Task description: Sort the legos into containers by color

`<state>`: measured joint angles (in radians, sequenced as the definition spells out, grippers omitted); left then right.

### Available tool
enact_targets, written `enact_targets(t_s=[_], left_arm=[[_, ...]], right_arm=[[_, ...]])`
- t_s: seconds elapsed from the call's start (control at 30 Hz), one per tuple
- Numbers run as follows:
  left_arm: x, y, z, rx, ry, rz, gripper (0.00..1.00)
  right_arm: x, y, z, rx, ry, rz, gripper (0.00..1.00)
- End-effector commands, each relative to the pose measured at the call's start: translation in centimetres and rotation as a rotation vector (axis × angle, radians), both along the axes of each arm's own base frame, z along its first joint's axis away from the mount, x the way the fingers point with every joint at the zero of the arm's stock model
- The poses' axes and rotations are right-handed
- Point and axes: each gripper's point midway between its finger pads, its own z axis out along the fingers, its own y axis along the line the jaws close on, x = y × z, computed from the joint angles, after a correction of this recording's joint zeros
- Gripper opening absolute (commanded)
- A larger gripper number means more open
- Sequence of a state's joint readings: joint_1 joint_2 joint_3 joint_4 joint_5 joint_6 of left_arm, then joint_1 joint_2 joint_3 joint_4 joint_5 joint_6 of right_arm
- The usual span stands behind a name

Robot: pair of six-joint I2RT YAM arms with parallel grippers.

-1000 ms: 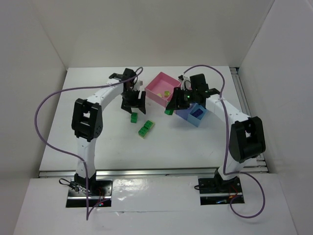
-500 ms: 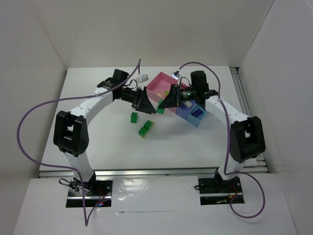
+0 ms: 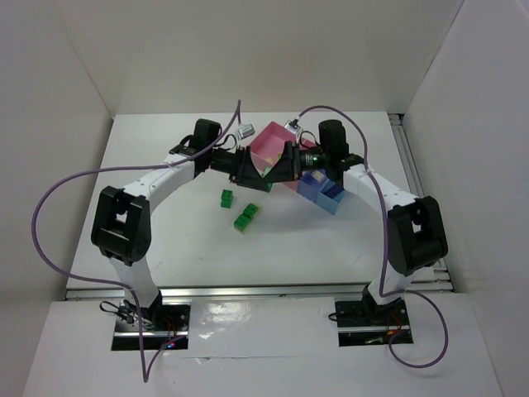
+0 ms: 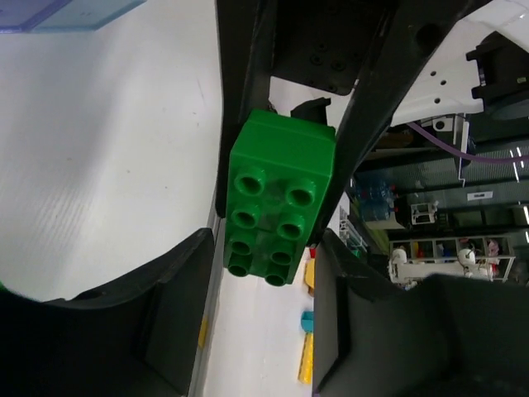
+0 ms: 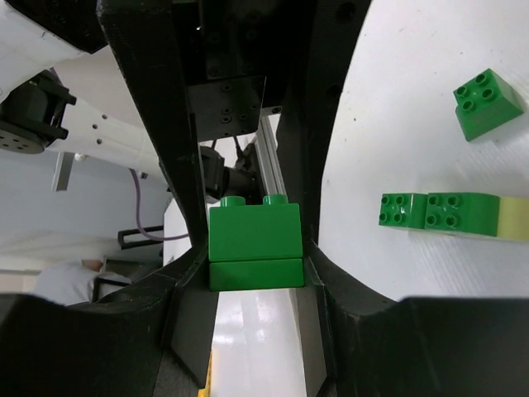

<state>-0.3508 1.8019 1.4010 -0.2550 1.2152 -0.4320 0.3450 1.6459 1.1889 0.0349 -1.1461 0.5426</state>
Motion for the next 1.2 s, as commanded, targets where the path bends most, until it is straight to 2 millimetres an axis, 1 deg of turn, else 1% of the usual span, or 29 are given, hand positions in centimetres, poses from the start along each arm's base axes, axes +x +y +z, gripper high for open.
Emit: enact_targets(t_s=[0.0, 0.07, 0.1, 0.17, 0.2, 0.23, 0.27, 0.3, 0.33, 0.37, 0.4, 0.43, 0.47, 0.5, 0.53, 0.57, 0.6, 0.63, 0.67, 0.7, 0.77, 0.87, 0.93, 0.97, 1.0, 1.07, 1.1, 1.13, 1.17], left_arm=[[0.4, -0.8, 1.0, -0.056, -0.048, -0.036, 0.55], [0.3, -0.8, 1.2, -0.064, -0.046, -0.041, 0.41], [0.1, -0.8, 1.3, -0.07, -0.044, -0.049, 0.3], [0.1, -0.7, 1.2, -0.069, -0.052, -0.053, 0.2], [0.0, -0.7, 1.4, -0.066, -0.042, -0.052, 0.12], [0.0, -0.7, 1.3, -0.064, -0.048, -0.055, 0.07], [-0.2, -0.6, 1.3, -0.068, -0.049, -0.064, 0.0], [-0.3, -0.6, 1.4, -0.074, -0.047, -0.071, 0.0], [-0.2, -0.2, 0.9, -0.068, -0.036, -0.062, 0.0], [-0.3, -0.1, 1.3, -0.071, -0.045, -0.062, 0.0], [-0.5, -0.1, 0.8, -0.067, -0.041, -0.063, 0.0], [-0.6, 0.0, 0.4, -0.055, -0.037, -0.051, 0.0], [-0.2, 0.4, 0.7, -0.05, -0.05, -0.031, 0.0], [-0.1, 0.8, 0.2, -0.047, -0.046, -0.021, 0.0], [0.1, 0.8, 0.1, -0.04, -0.049, -0.013, 0.0], [0.3, 1.2, -0.3, -0.036, -0.037, 0.001, 0.0], [0.2, 1.3, -0.7, -0.033, -0.036, -0.001, 0.0], [0.9, 2.2, -0.7, -0.033, -0.036, 0.026, 0.0], [1.1, 2.5, -1.4, -0.026, -0.016, 0.036, 0.0], [1.0, 2.5, -1.3, -0.032, -0.014, 0.029, 0.0], [1.7, 3.2, -1.6, -0.029, -0.006, 0.054, 0.0], [2.0, 3.6, -1.8, -0.021, 0.001, 0.071, 0.0], [2.9, 4.0, -1.6, 0.002, -0.005, 0.116, 0.0], [3.2, 4.0, -1.5, 0.015, 0.0, 0.134, 0.0], [4.6, 4.1, -2.0, 0.071, -0.007, 0.208, 0.0], [6.6, 5.0, -4.5, 0.22, 0.05, 0.329, 0.0], [8.3, 5.2, -5.3, 0.299, 0.044, 0.374, 0.0], [8.6, 6.5, -7.8, 0.463, 0.089, 0.446, 0.0], [8.7, 6.2, -8.5, 0.518, 0.081, 0.445, 0.0]], right_arm=[[-1.1, 0.6, 2.7, 0.052, -0.081, 0.05, 0.09], [-1.1, 0.6, 2.7, 0.052, -0.081, 0.05, 0.09], [-1.0, 0.6, 2.6, 0.049, -0.082, 0.041, 0.09], [-1.1, 0.6, 2.3, 0.045, -0.072, 0.041, 0.09], [-1.0, 0.6, 2.1, 0.038, -0.065, 0.03, 0.09], [-0.8, 0.6, 2.0, 0.035, -0.066, 0.019, 0.09], [-0.4, 0.0, 1.9, 0.028, -0.067, -0.01, 0.09], [0.2, -0.4, 1.7, 0.019, -0.056, -0.037, 0.09], [0.3, -0.8, 1.6, 0.013, -0.056, -0.057, 0.09], [0.0, -0.9, 1.6, 0.014, -0.057, -0.058, 0.09], [1.2, -1.8, 1.3, -0.001, -0.051, -0.113, 0.09], [1.0, -2.2, 1.3, -0.004, -0.044, -0.123, 0.09], [1.4, -3.0, 1.1, -0.011, -0.043, -0.155, 0.09], [1.1, -3.1, 1.1, -0.01, -0.031, -0.157, 0.09], [1.2, -3.7, 1.5, -0.002, -0.054, -0.174, 0.09], [0.9, -3.8, 1.1, -0.007, -0.032, -0.185, 0.09], [1.2, -4.2, 0.9, -0.004, -0.027, -0.2, 0.09], [1.3, -4.6, 1.5, 0.001, -0.041, -0.211, 0.09], [1.2, -4.6, 1.1, -0.002, -0.033, -0.211, 0.09], [1.2, -4.6, 1.1, -0.002, -0.032, -0.211, 0.09], [1.0, -4.7, 1.3, -0.003, -0.031, -0.211, 0.09], [1.2, -5.0, 1.3, -0.003, -0.031, -0.221, 0.09], [1.4, -5.1, 0.9, -0.026, -0.032, -0.222, 0.09], [1.7, -5.1, -0.2, -0.05, -0.007, -0.225, 0.09], [2.3, -5.2, -0.1, -0.069, -0.017, -0.235, 0.09], [2.9, -5.8, -3.1, -0.194, 0.039, -0.282, 0.09], [3.4, -5.9, -3.2, -0.239, 0.029, -0.305, 0.09], [3.4, -6.3, -4.7, -0.318, 0.04, -0.328, 0.09], [3.5, -6.6, -4.9, -0.34, 0.035, -0.338, 0.09]])
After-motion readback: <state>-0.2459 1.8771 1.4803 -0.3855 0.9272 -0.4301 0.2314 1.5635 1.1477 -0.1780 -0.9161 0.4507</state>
